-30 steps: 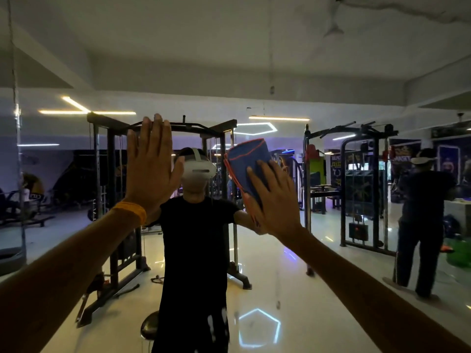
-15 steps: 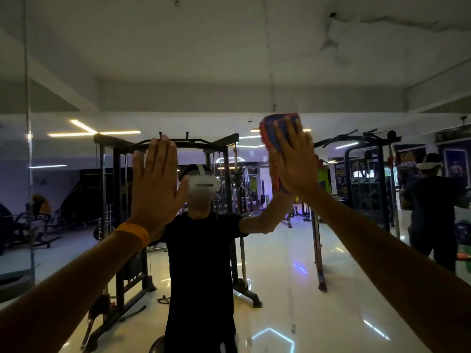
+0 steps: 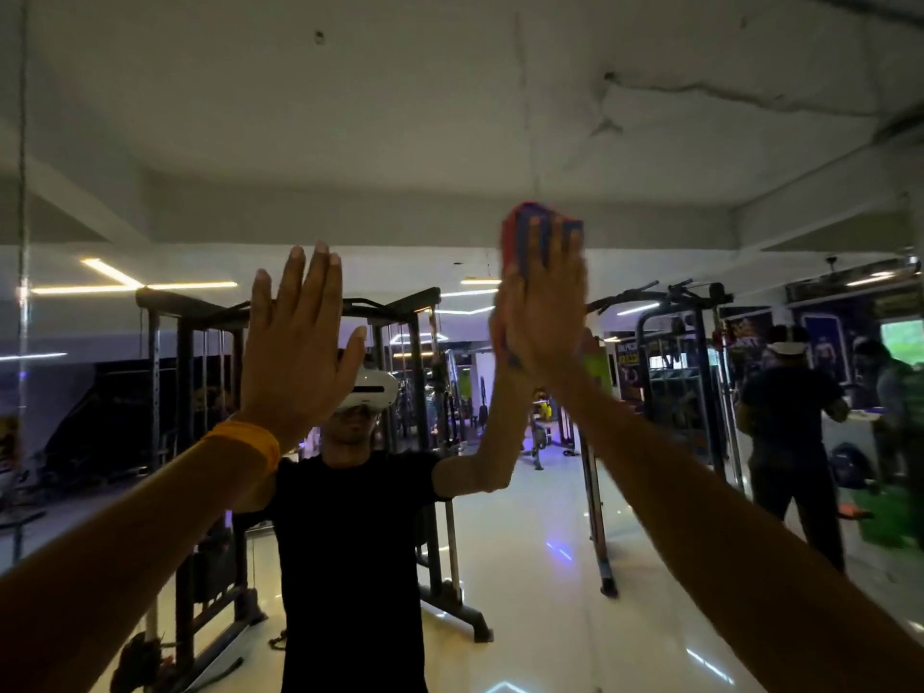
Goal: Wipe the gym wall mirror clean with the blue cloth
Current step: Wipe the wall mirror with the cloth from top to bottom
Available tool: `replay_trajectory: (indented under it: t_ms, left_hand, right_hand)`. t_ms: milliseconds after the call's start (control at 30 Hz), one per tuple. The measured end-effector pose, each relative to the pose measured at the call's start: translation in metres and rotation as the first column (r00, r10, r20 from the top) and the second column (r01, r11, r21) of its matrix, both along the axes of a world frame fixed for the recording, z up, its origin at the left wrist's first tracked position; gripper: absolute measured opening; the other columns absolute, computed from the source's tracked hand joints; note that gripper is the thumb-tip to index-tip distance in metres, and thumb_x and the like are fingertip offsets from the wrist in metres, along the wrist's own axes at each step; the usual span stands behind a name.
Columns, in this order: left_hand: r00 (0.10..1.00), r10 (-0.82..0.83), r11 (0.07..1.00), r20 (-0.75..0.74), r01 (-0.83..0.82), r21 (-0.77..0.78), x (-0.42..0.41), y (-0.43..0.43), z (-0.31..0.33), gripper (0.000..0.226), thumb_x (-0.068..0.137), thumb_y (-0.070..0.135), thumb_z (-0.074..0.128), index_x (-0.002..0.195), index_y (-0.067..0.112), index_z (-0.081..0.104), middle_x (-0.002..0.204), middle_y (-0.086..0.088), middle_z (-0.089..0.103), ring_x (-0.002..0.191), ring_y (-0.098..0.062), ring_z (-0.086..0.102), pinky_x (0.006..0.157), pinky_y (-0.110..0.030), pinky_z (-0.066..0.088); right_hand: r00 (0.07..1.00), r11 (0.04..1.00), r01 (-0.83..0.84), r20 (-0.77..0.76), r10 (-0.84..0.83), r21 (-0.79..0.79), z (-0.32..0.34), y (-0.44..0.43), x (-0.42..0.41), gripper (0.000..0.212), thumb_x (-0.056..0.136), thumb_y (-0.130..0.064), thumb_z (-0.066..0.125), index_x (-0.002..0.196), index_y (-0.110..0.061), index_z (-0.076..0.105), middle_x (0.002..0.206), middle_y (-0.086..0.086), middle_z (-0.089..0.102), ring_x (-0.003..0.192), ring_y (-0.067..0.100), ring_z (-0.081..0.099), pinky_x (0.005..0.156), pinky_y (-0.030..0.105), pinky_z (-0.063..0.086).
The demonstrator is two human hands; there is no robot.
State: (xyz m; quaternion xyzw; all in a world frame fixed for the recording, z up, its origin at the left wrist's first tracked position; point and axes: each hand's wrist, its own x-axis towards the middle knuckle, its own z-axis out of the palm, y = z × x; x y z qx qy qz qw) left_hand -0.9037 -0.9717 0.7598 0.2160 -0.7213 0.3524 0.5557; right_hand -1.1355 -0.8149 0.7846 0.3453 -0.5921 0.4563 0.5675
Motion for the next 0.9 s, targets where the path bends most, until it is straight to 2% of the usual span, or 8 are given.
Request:
replay_trajectory:
  t_ms: [167,333,433,567,633,767,833,900]
  left_hand:
    - [0.999,-0.040,0.999,0.008,0.040,-0.005,0.002,-0.001,0.000,0.084,0.103,0.062,0.007,0.165,0.005,0.011,0.173,-0.016,0.006,0.160,-0.034,0.003,0.128,-0.059,0.005]
    - [0.998,-0.047,0.998,0.043,0.049,-0.038,0.016,-0.005,0.010,0.081,0.104,0.058,0.017,0.164,0.005,0.014,0.172,-0.017,0.009,0.160,-0.034,0.005,0.129,-0.057,0.007]
    - [0.998,-0.041,0.999,-0.038,0.040,-0.015,0.024,-0.008,0.025,0.080,0.104,0.055,0.021,0.164,0.005,0.011,0.173,-0.016,0.006,0.160,-0.033,0.002,0.129,-0.056,0.004]
    - [0.997,-0.047,0.999,-0.058,0.047,-0.006,0.024,-0.014,0.030,0.082,0.103,0.057,0.014,0.164,0.003,0.012,0.173,-0.017,0.009,0.160,-0.034,0.005,0.128,-0.057,0.004]
    - [0.997,-0.044,0.999,-0.056,0.043,-0.020,0.024,-0.014,0.030,0.082,0.103,0.057,0.014,0.164,0.003,0.012,0.172,-0.018,0.009,0.160,-0.035,0.007,0.128,-0.057,0.005]
    - [0.999,-0.024,0.999,-0.046,0.022,-0.045,0.025,-0.016,0.028,0.084,0.103,0.059,0.012,0.164,0.002,0.008,0.173,-0.018,0.006,0.160,-0.036,0.004,0.128,-0.059,0.006]
    - [0.999,-0.016,0.999,-0.048,0.014,-0.050,0.024,-0.016,0.029,0.084,0.102,0.059,0.014,0.164,0.003,0.007,0.173,-0.018,0.004,0.160,-0.036,0.003,0.128,-0.059,0.005]
    - [0.998,-0.023,0.999,-0.053,0.020,-0.047,0.023,-0.017,0.028,0.084,0.102,0.059,0.016,0.164,0.003,0.008,0.173,-0.018,0.005,0.160,-0.035,0.003,0.128,-0.059,0.005]
  right_hand:
    - [0.816,0.913,0.192,-0.576,0.055,0.359,-0.003,0.001,0.009,0.057,0.110,-0.040,0.026,0.160,-0.013,0.033,0.168,0.016,0.026,0.157,0.034,0.013,0.127,0.053,0.017]
    - [1.000,1.000,-0.001,0.018,0.001,0.007,0.055,0.021,-0.006,0.064,0.108,-0.042,0.023,0.161,-0.006,0.026,0.167,0.021,0.023,0.157,0.039,0.017,0.126,0.057,0.017]
    - [0.979,0.996,0.020,-0.204,-0.001,0.092,0.013,-0.015,0.041,0.059,0.109,-0.035,0.028,0.161,-0.009,0.024,0.168,0.020,0.022,0.157,0.039,0.014,0.129,0.053,0.010]
    - [0.782,0.878,0.191,-0.608,0.134,0.438,-0.035,-0.019,0.043,0.056,0.109,-0.036,0.031,0.161,-0.014,0.026,0.169,0.014,0.023,0.159,0.032,0.010,0.129,0.051,0.012]
    - [0.827,0.927,0.139,-0.556,0.085,0.349,0.001,0.001,0.014,0.055,0.110,-0.037,0.027,0.159,-0.013,0.033,0.167,0.014,0.027,0.157,0.035,0.018,0.127,0.050,0.017]
    - [1.000,1.000,-0.009,0.003,0.009,-0.028,0.070,0.031,-0.037,0.064,0.110,-0.053,0.016,0.161,-0.014,0.023,0.168,0.017,0.025,0.156,0.035,0.020,0.123,0.059,0.024]
    - [1.000,0.997,0.000,-0.018,-0.001,-0.071,0.067,0.008,-0.006,0.063,0.111,-0.048,0.021,0.160,-0.009,0.028,0.165,0.021,0.030,0.155,0.039,0.023,0.123,0.062,0.025]
    - [0.951,0.998,0.014,-0.310,0.007,0.064,0.038,-0.022,0.044,0.056,0.110,-0.036,0.030,0.158,-0.007,0.034,0.163,0.021,0.034,0.153,0.039,0.024,0.125,0.058,0.020]
